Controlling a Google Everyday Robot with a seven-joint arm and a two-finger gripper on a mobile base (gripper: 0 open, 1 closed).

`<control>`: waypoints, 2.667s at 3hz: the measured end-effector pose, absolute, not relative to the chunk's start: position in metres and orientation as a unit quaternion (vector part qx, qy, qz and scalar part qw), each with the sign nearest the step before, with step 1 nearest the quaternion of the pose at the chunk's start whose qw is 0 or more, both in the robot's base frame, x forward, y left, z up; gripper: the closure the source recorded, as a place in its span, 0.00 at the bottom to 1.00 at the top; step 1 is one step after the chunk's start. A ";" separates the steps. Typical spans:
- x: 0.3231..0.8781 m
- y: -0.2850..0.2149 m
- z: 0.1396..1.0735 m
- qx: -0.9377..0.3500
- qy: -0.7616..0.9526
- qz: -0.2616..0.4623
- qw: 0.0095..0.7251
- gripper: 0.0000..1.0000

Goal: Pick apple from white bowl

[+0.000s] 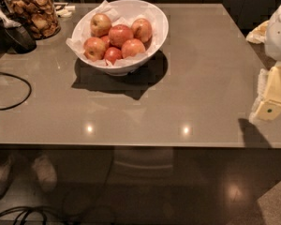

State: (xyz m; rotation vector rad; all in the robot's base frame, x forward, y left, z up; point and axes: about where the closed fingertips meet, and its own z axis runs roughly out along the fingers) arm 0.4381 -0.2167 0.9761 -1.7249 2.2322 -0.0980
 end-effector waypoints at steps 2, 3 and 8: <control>0.458 -0.207 0.984 -0.594 0.788 -0.034 0.156 0.00; 0.497 -0.177 1.002 -0.598 0.782 -0.042 0.171 0.00; 0.568 -0.105 0.982 -0.576 0.796 -0.016 0.186 0.00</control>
Offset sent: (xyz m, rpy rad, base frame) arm 0.0517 0.0238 0.0170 -0.0009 0.0455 -0.0638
